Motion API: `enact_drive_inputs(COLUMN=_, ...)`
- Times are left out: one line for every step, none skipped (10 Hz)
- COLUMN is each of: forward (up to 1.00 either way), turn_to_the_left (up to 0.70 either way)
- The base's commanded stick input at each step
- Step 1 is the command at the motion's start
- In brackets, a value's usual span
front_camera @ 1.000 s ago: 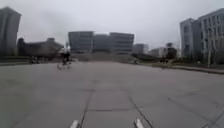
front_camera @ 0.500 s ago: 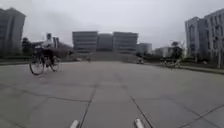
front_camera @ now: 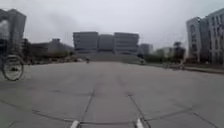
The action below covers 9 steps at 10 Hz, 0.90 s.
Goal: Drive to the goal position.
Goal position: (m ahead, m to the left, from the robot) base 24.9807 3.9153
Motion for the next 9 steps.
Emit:
enact_drive_inputs(forward=1.0, turn_to_the_left=-0.28)
enact_drive_inputs(forward=1.0, turn_to_the_left=-0.37)
enact_drive_inputs(forward=1.0, turn_to_the_left=-0.35)
enact_drive_inputs(forward=1.0, turn_to_the_left=-0.06)
enact_drive_inputs(forward=1.0, turn_to_the_left=0.0)
enact_drive_inputs(forward=1.0, turn_to_the_left=0.0)
enact_drive_inputs(forward=1.0, turn_to_the_left=0.0)
enact_drive_inputs(forward=1.0, turn_to_the_left=0.0)
enact_drive_inputs(forward=1.0, turn_to_the_left=0.0)
